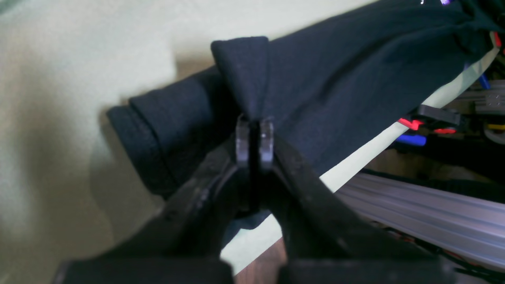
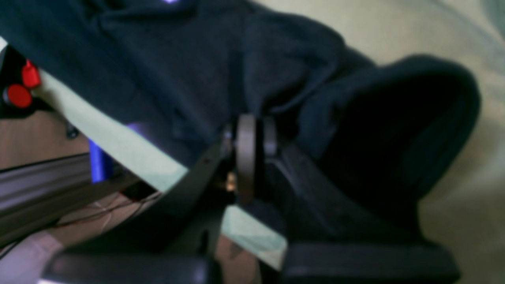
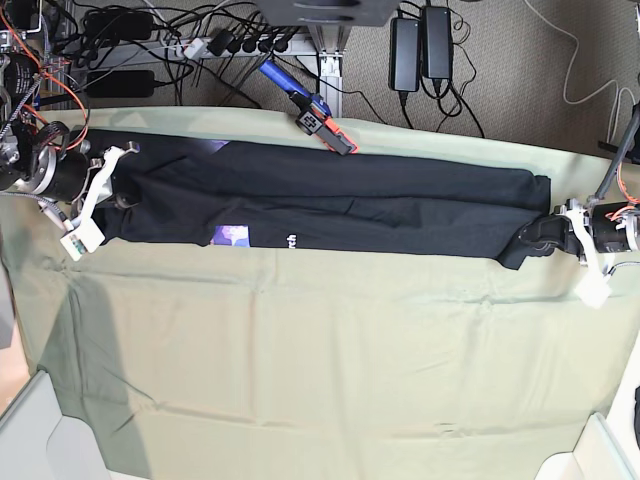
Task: Fold the T-shirt properly
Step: 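Fold the sleeve over onto the shirt body with the right gripper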
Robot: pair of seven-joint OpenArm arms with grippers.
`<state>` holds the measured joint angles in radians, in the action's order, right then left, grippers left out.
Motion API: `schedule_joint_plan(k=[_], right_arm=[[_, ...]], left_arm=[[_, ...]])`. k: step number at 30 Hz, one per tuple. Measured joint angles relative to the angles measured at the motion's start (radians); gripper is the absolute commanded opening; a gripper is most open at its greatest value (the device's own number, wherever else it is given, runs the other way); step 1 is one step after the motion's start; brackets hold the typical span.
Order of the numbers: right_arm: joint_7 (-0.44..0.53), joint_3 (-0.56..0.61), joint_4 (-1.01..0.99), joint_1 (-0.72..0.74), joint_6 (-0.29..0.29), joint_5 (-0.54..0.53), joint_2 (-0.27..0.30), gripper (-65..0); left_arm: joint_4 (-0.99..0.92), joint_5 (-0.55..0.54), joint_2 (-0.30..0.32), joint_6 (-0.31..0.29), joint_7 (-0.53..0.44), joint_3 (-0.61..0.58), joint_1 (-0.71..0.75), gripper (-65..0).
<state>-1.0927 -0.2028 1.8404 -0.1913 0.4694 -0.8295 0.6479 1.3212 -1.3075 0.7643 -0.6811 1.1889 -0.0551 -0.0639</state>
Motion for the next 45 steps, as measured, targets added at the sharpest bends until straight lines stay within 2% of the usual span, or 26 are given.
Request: schedule_joint_plan(k=[5,9,10,12,13,14,15,17,20,27,31,32,33,35,36,40,43,45], right_arm=[[0.0,0.0,0.0,-0.027,0.0,0.004,-0.019,-65.0],[0.004,0.0,0.0,-0.031,0.0,0.066,-0.071,-65.0],[0.011,0.0,0.0,-0.03,0.0,0.072,-0.082,-60.6],[0.034,0.0,0.0,-0.03,0.0,0.087,-0.097,-43.7],[0.037,0.0,0.0,-0.03,0.0,0.097,-0.1,-37.1],[0.037,0.0,0.0,-0.03,0.0,0.098,-0.1,-33.0],[0.037,0.0,0.0,-0.03,0.0,0.105,-0.1,-32.2],[0.021,-0.001,0.0,-0.03,0.0,0.116,-0.1,-32.2],[-0.017,-0.017,0.028,-0.03,0.0,0.089,-0.1,-32.3],[-0.032,-0.15,0.167,-0.03,0.0,0.038,-0.1,-32.3],[-0.014,-0.172,0.181,-0.03,0.0,0.033,-0.1,-32.7],[0.008,-0.172,0.181,-0.03,0.0,0.032,-0.104,-35.3],[0.035,-0.172,0.181,-0.027,0.0,0.034,-0.114,-41.3],[0.068,-0.173,0.177,-0.022,0.0,0.04,-0.139,-61.3],[0.075,-0.173,0.169,-0.022,-0.001,0.039,-0.153,-65.0],[0.117,-0.172,0.093,-0.024,-0.001,0.1,-0.19,-65.0],[0.16,-0.172,0.016,-0.024,-0.001,0.191,-0.19,-65.0],[0.169,-0.173,-0.041,-0.025,-0.001,0.205,-0.19,-65.0]], left_arm=[[0.0,0.0,0.0,0.0,0.0,0.0,0.0,-65.0],[0.0,-0.002,0.0,0.0,0.0,0.0,0.0,-65.0],[0.0,-0.003,0.0,0.0,0.0,0.0,0.0,-63.9],[0.0,-0.003,0.0,0.0,0.0,0.0,0.0,-58.0],[0.0,-0.002,0.0,0.0,0.0,0.0,0.0,-55.7],[0.0,-0.002,0.0,0.0,0.0,0.0,0.0,-53.8],[0.0,-0.002,0.0,0.0,0.0,0.0,0.0,-52.3],[0.0,0.005,0.0,0.0,0.0,0.0,0.0,-49.5],[0.0,0.013,0.0,0.0,0.019,0.0,0.0,-49.3],[0.0,0.014,0.0,0.0,0.019,0.0,0.0,-49.3],[0.0,0.014,0.0,0.0,0.019,0.0,0.0,-49.3],[0.0,0.013,0.0,0.0,0.018,0.0,0.0,-49.3],[0.0,0.013,0.0,0.0,0.018,0.0,0.0,-49.3],[0.0,0.011,0.0,0.0,0.015,0.0,0.0,-49.3],[0.0,0.011,0.0,0.0,0.015,0.0,0.0,-49.3],[0.0,0.011,0.0,0.0,0.007,0.0,0.0,-47.2],[0.0,0.039,0.0,0.0,-0.03,0.0,0.0,-36.4],[0.0,0.068,0.0,0.0,-0.05,0.0,0.0,-32.2]])
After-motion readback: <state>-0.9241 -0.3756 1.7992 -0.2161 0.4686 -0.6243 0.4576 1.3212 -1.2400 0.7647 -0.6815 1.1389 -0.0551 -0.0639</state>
